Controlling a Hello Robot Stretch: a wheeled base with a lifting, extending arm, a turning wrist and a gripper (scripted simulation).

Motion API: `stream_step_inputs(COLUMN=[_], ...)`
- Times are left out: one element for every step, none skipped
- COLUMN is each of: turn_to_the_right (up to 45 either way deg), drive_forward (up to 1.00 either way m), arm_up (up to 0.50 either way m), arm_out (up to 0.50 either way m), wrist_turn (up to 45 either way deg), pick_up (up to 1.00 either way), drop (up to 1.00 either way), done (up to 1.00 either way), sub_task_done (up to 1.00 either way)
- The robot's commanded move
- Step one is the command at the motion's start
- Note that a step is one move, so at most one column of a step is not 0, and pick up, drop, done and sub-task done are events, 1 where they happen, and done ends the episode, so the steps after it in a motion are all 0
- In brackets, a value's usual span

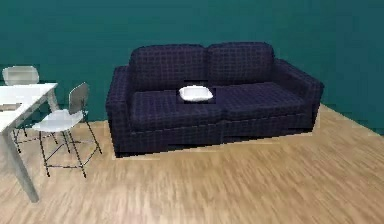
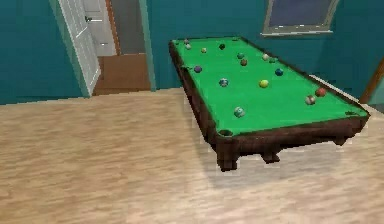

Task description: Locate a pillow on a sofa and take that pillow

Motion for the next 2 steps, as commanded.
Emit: stream_step_inputs(turn_to_the_right=[0.0, -12.0], drive_forward=[1.00, 0.00], arm_up=[0.00, 0.00], arm_out=[0.00, 0.00], wrist_turn=[0.0, 0.0], pick_up=[0.00, 0.00], drop=[0.00, 0.00], done=[0.00, 0.00], sub_task_done=[0.00, 0.00])
